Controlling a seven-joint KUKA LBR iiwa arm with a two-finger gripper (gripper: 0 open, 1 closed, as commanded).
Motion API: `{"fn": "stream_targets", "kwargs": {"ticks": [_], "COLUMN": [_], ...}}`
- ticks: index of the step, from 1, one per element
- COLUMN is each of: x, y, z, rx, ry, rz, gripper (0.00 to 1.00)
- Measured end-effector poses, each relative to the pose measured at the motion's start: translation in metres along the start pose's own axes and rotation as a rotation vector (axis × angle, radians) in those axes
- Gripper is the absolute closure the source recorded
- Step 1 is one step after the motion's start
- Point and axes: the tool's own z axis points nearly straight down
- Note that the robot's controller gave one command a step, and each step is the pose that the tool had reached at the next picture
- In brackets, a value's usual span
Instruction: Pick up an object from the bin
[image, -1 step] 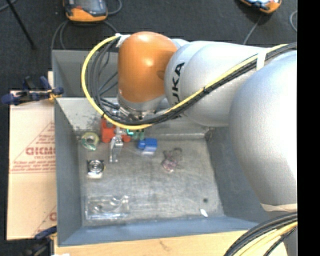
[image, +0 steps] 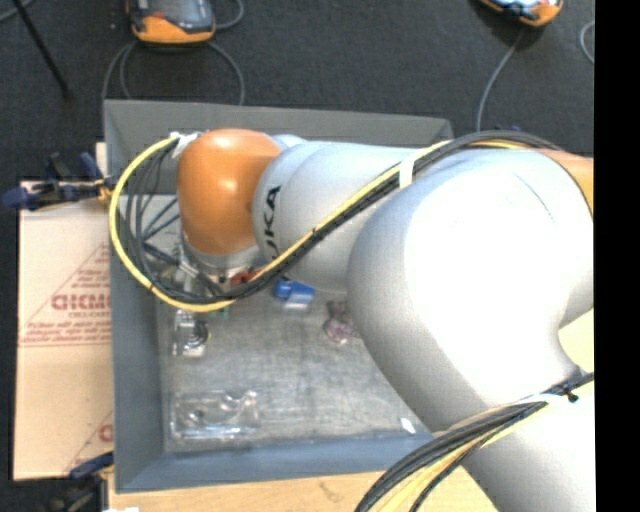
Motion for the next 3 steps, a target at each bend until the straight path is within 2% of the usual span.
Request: {"fn": "stream_targets", "kwargs": {"ticks": [1, 2, 3], "x": [-0.003, -0.013, -0.02], "y": [-0.001, -0.015, -0.015], "z": [-0.006, -0.093, -0.15], "rx": [-0.002, -0.004, -0.004], "ry": [-0.008, -0.016, -0.016], "rz": [0.005, 0.031, 0.022], "gripper": [1.0, 1.0, 1.0]}}
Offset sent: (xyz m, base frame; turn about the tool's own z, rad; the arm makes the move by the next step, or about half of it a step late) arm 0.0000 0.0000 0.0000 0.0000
